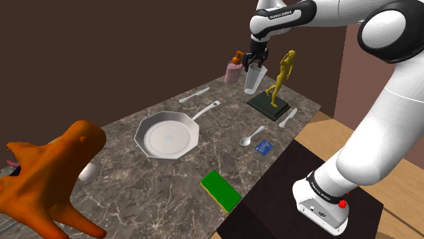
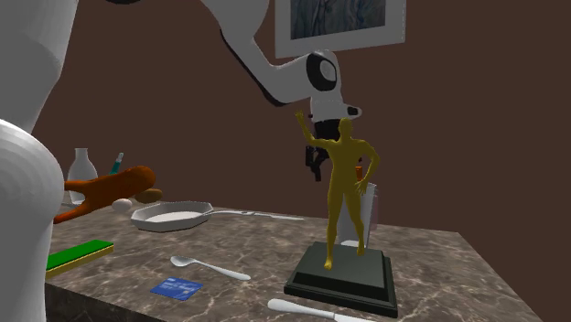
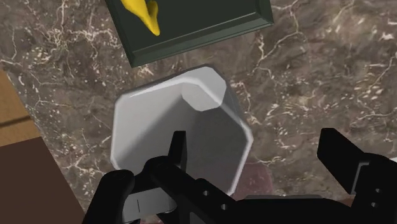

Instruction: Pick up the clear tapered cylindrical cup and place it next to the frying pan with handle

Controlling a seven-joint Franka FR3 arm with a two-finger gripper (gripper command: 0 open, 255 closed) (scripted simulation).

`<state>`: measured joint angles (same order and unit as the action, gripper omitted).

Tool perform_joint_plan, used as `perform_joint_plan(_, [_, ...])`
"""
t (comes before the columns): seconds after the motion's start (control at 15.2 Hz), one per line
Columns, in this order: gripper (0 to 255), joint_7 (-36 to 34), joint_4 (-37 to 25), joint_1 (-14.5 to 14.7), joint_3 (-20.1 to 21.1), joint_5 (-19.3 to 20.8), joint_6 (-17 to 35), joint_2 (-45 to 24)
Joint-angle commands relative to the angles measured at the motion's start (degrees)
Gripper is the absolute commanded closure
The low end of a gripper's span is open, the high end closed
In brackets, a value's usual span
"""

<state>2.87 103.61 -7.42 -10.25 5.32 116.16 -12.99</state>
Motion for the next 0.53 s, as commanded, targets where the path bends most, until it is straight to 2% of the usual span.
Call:
perform_joint_plan(0.0, [0,0.2,-0.3,-0.2,-0.1,0.0,1.0,-1.4])
perform_joint_plan(0.46, [0,0.3,1.9,-0.6,-0.2,-0.2,4.9,-3.0])
